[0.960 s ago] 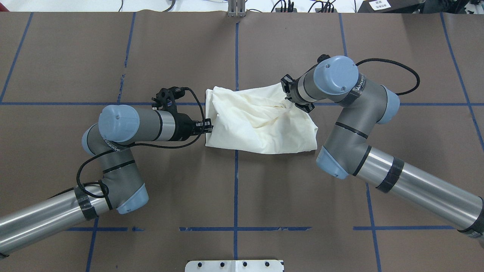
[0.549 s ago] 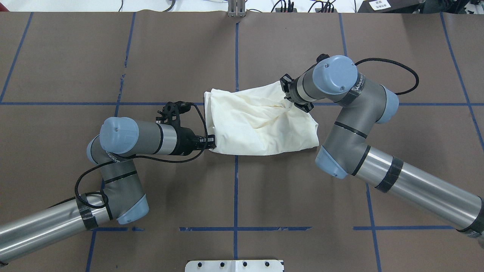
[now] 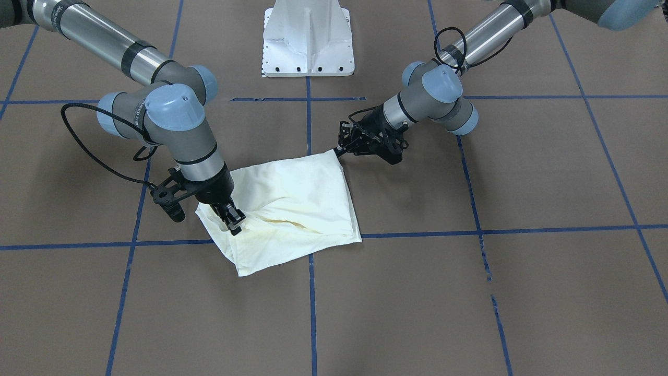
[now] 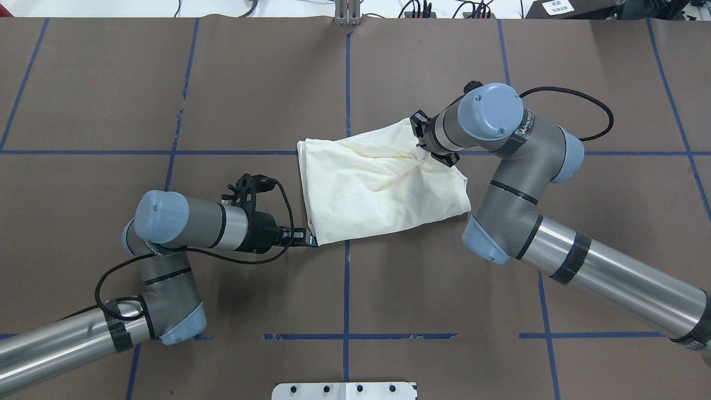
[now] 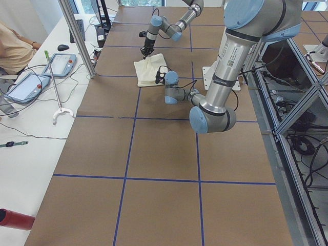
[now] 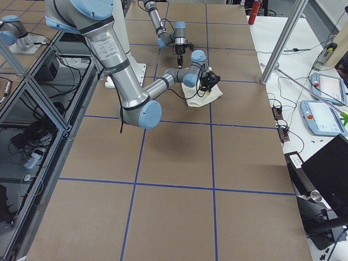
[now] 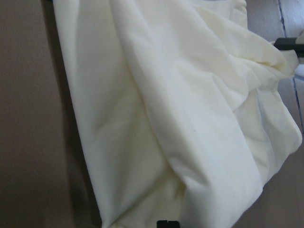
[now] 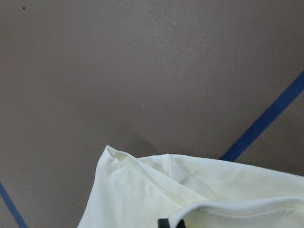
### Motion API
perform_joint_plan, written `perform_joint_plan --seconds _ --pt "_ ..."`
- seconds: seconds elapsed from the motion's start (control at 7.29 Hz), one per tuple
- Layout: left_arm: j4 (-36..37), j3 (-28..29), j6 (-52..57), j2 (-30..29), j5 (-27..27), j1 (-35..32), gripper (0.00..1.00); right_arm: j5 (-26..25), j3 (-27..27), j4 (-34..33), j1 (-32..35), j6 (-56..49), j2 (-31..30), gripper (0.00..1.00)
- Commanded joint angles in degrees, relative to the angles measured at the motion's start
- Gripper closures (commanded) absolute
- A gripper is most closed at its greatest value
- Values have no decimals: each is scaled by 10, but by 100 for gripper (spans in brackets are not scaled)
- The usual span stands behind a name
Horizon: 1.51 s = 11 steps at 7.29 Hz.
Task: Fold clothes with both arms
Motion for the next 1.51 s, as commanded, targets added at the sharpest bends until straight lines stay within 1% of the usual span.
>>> perform_joint_plan --seconds 0.0,0.14,0.27,0.41,0.69,0.82,0.96,1.1,1.37 --pt "-16 -3 -4 1 0 15 100 0 -3 1 -2 0 0 100" --pt "-23 -3 -4 2 0 16 100 0 -6 0 -1 0 1 100" --pt "-27 -10 -32 5 -1 16 100 0 -6 0 -2 -1 1 100" --pt "-31 -54 -45 44 -1 17 100 0 -6 0 -1 -1 1 100" --pt "-24 -80 -47 51 1 16 100 -1 -16 0 0 -4 7 100" --pt "-22 -94 -48 50 4 10 100 -1 -37 0 3 -5 29 53" --pt "4 -92 -51 43 10 -6 100 -3 -51 0 8 -14 41 1" --pt "41 -93 -48 24 9 -28 100 1 -60 -1 31 -51 56 0" --pt "80 -85 -46 -1 19 -36 100 89 -85 -3 96 -100 76 0"
